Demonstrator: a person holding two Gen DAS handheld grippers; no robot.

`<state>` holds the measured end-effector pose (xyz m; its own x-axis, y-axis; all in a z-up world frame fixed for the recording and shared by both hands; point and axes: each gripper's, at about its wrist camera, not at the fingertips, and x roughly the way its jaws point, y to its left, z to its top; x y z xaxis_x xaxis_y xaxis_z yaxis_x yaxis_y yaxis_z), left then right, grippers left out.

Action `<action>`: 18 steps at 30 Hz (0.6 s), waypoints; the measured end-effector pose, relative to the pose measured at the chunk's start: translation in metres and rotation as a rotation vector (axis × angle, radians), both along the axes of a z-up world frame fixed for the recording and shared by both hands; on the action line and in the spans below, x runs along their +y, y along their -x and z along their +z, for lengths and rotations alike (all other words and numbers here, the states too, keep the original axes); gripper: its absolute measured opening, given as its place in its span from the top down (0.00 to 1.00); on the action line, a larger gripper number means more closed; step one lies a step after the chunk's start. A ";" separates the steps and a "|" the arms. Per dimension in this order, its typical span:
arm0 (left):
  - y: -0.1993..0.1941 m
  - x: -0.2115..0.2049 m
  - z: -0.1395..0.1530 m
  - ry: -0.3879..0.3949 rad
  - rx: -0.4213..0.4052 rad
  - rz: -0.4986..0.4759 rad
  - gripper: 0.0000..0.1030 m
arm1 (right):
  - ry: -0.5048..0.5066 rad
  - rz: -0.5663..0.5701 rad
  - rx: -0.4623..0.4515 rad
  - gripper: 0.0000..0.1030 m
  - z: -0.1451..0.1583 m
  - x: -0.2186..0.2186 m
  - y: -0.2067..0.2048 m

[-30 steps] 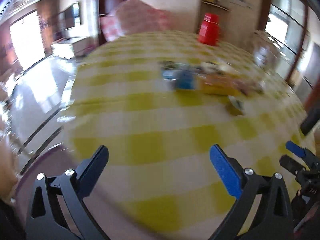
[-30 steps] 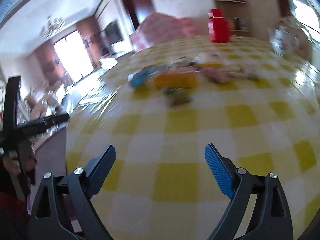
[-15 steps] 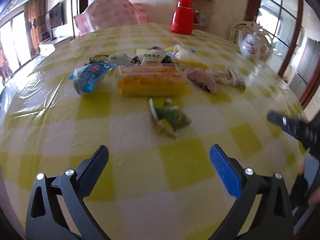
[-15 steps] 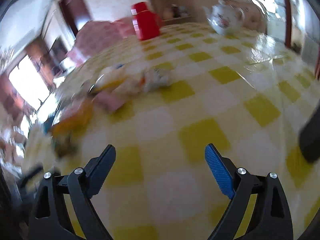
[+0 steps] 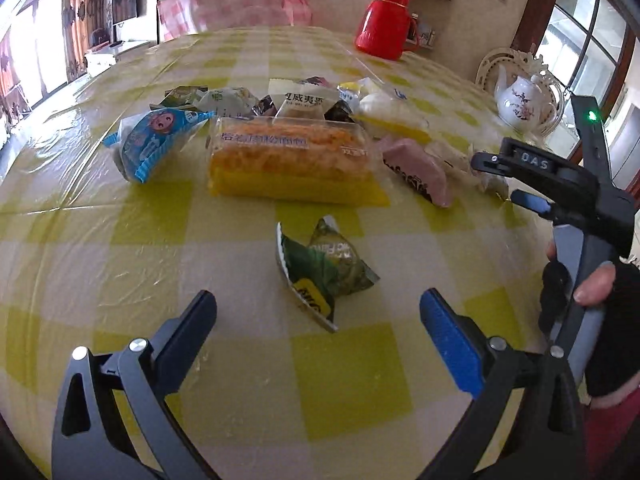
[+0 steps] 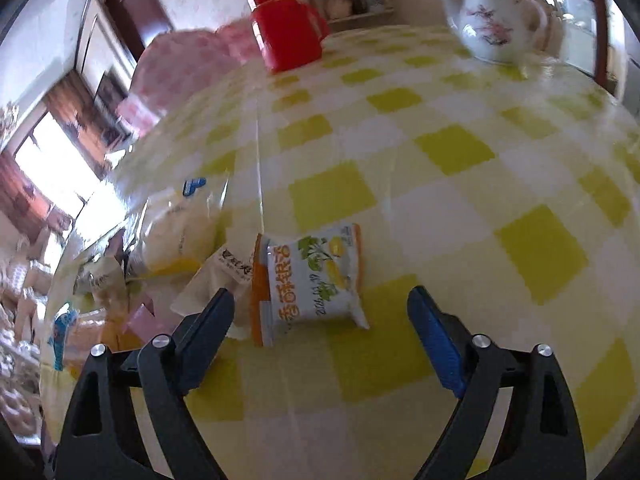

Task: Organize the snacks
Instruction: 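Grasp the lemon-print packet with the right gripper while the left grasps the green packet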

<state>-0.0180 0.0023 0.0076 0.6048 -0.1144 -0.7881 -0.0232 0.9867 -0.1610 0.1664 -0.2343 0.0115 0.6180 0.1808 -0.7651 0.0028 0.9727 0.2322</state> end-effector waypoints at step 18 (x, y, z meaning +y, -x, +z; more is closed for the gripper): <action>-0.013 -0.028 0.002 -0.181 -0.014 -0.131 0.52 | -0.021 -0.027 -0.143 0.63 0.033 -0.031 0.067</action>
<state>-0.0045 -0.0257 0.0093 0.6053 -0.0496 -0.7944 0.1077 0.9940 0.0200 0.0992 -0.2657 0.0444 0.7257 0.1771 -0.6648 -0.0054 0.9677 0.2519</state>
